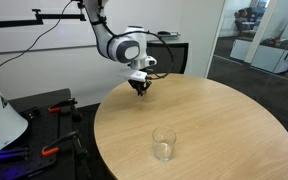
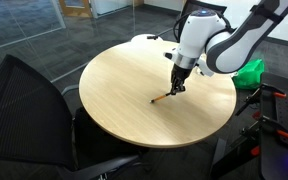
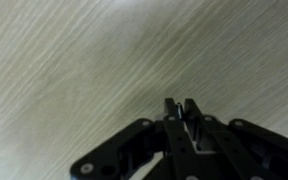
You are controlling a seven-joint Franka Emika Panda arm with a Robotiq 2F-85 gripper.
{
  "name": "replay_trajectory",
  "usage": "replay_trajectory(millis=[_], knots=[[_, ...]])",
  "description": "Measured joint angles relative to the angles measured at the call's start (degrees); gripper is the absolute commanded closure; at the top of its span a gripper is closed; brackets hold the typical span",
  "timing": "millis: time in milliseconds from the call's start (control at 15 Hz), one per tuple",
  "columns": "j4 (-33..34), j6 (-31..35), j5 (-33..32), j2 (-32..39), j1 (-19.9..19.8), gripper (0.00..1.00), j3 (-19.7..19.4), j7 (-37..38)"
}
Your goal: Remove the pen from the glass cup and put it on the table
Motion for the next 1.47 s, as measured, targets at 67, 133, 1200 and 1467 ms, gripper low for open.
replay_trajectory(millis=[67, 133, 1200, 1467], knots=[[0.52, 0.00, -0.05, 0.69, 0.02, 0.47, 0.00, 0.00], [1.03, 0.00, -0.09, 1.29, 0.06, 0.38, 0.00, 0.00], [-0.50, -0.60, 0.02, -2.41, -1.04, 0.00, 0.15, 0.22], [-2.72, -0.60, 0.10, -4.75, -2.02, 0.00, 1.08, 0.21]])
